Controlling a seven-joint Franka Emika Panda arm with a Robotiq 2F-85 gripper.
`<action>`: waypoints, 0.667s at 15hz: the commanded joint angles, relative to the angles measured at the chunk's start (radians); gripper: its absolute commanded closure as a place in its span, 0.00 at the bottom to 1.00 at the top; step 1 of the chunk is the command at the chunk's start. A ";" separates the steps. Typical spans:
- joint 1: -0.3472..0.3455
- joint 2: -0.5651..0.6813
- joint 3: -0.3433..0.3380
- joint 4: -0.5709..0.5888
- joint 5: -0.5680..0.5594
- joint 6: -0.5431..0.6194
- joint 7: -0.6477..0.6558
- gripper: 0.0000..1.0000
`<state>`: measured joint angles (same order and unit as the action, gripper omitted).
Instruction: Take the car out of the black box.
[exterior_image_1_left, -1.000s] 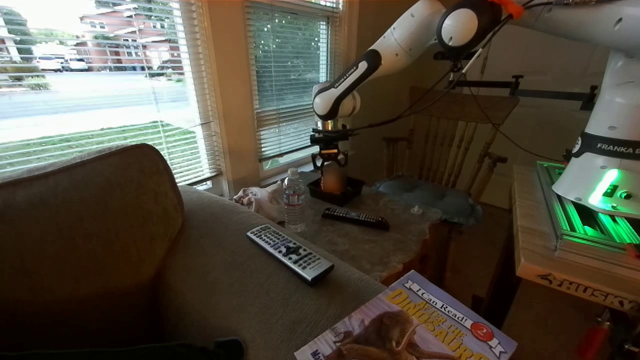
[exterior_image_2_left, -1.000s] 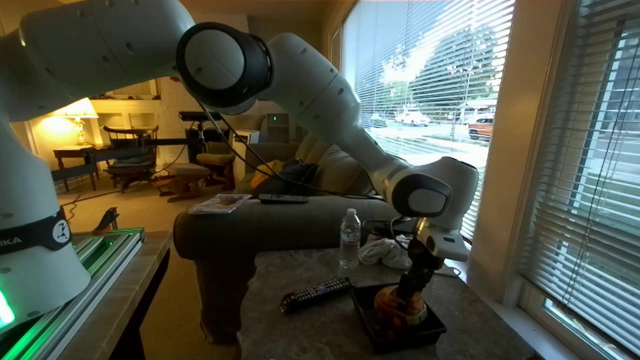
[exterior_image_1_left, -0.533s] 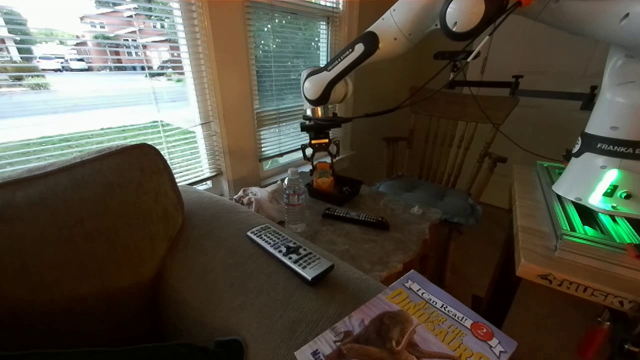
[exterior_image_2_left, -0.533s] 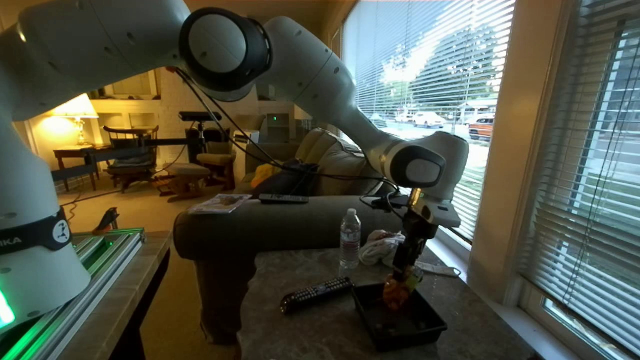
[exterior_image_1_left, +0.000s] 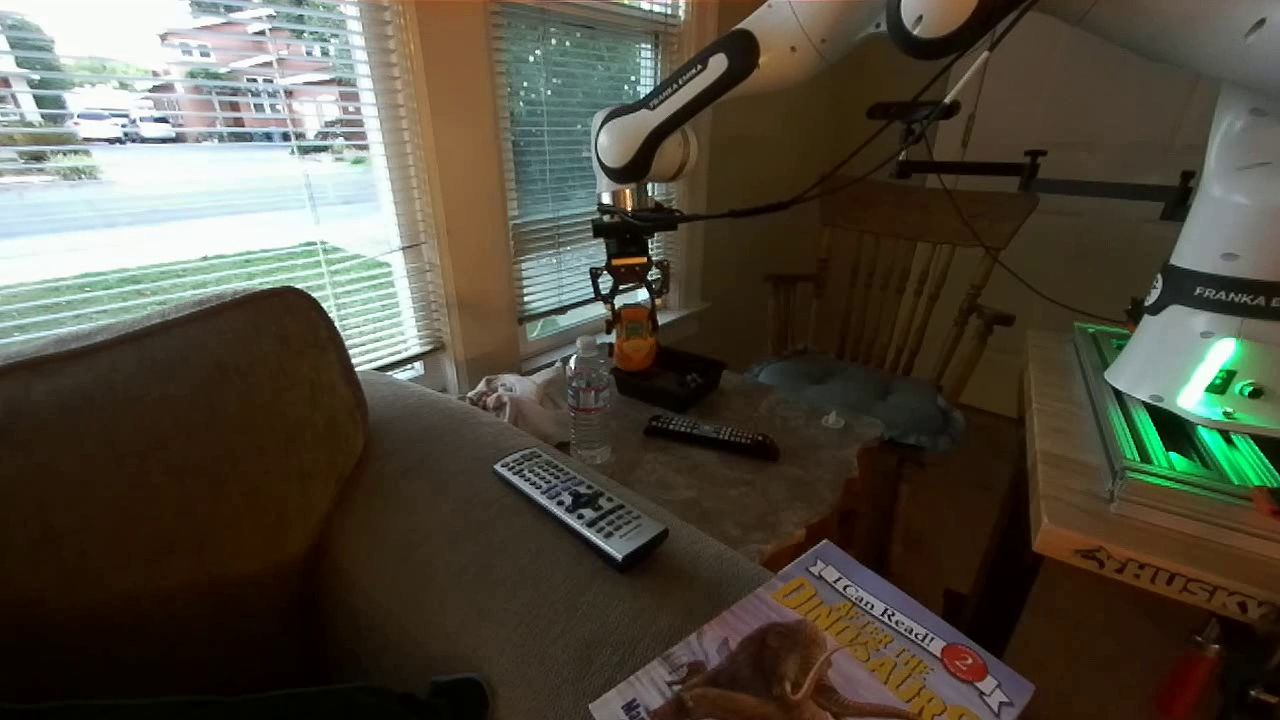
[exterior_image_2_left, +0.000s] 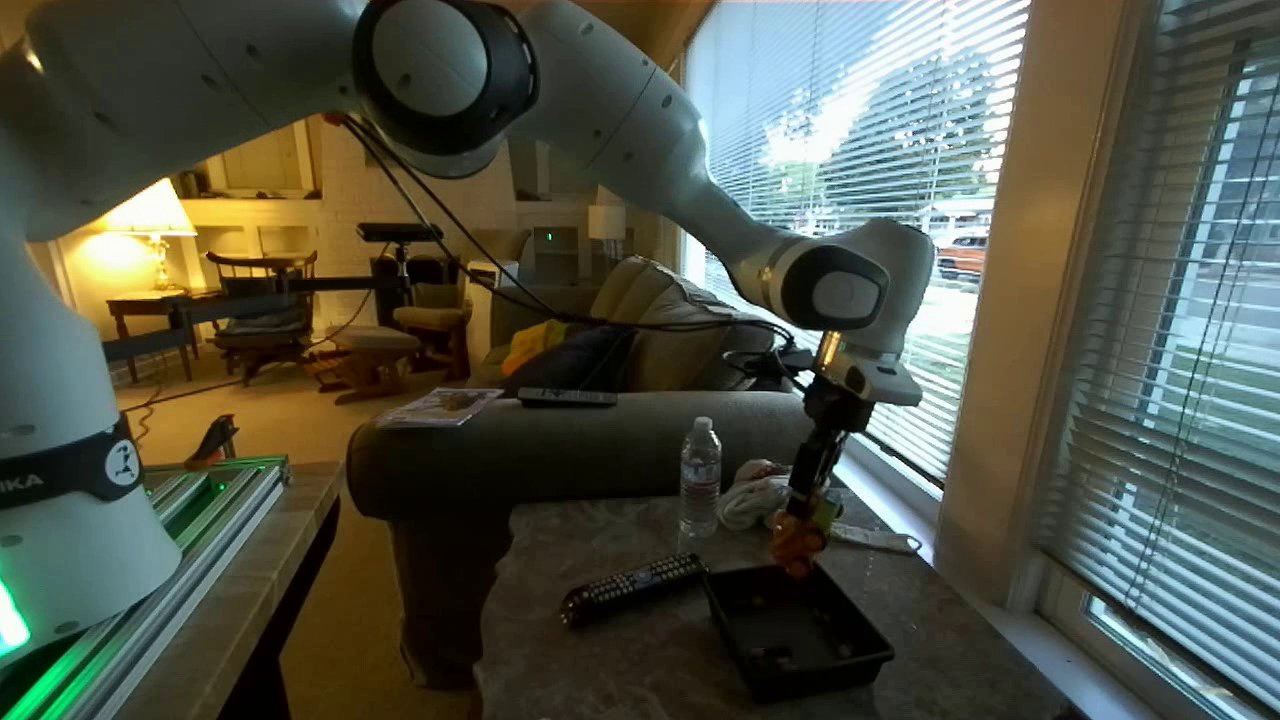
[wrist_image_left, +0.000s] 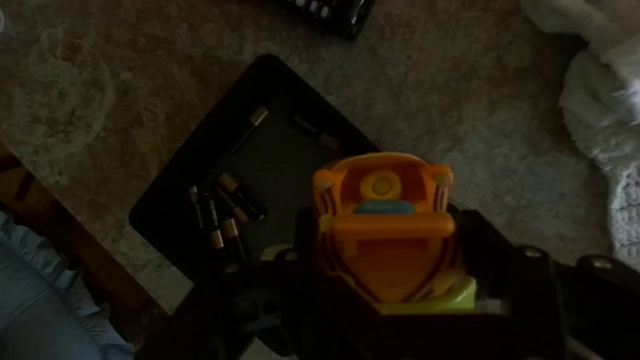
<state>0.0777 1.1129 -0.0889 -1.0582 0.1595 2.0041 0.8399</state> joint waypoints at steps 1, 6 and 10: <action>-0.002 -0.045 0.015 -0.008 -0.015 -0.006 -0.039 0.52; -0.051 0.002 0.046 0.084 0.028 -0.001 -0.078 0.52; -0.094 0.048 0.073 0.150 0.049 0.023 -0.114 0.52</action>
<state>0.0177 1.1033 -0.0455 -0.9968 0.1730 2.0113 0.7693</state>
